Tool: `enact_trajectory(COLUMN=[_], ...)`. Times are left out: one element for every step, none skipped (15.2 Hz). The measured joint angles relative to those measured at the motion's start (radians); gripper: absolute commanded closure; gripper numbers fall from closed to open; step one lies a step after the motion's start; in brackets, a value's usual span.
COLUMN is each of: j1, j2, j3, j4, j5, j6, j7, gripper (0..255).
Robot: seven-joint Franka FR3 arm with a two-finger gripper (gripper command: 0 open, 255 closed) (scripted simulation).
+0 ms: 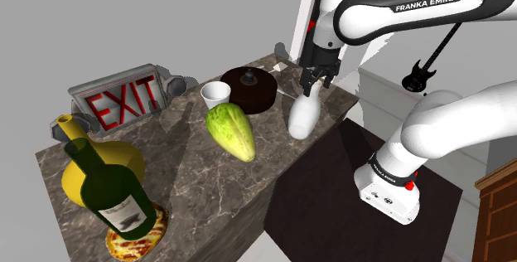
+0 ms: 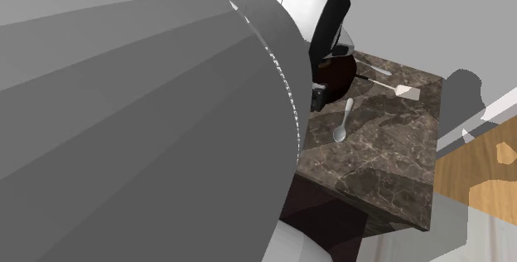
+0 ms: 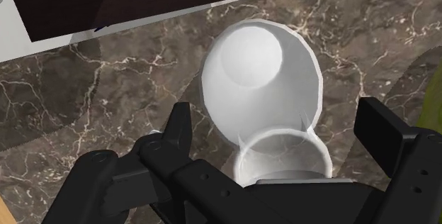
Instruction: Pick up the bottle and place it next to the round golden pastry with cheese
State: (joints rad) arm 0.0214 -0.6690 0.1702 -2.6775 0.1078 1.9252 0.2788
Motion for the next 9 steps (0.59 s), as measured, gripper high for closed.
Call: enact_trajectory(j1=[0.000,0.000,0.000,0.000,0.000,0.000,0.000,0.000,0.000], j2=[0.001,0.000,0.000,0.000,0.001,0.001,0.001,0.000,0.000], j3=[0.000,0.000,0.000,0.000,0.000,0.000,0.000,0.000,0.000], j4=[-0.002,-0.003,-0.004,-0.004,-0.004,-0.005,-0.005,-0.004,-0.003], j5=[0.000,0.000,0.000,0.000,0.000,0.000,0.000,0.001,0.001], j6=[0.003,0.004,0.005,0.005,0.005,0.006,0.006,0.006,0.006], j7=[0.000,0.000,0.000,0.000,0.000,0.000,0.000,0.000,0.000], gripper=[0,0,0,0,0,255,255,255,255])
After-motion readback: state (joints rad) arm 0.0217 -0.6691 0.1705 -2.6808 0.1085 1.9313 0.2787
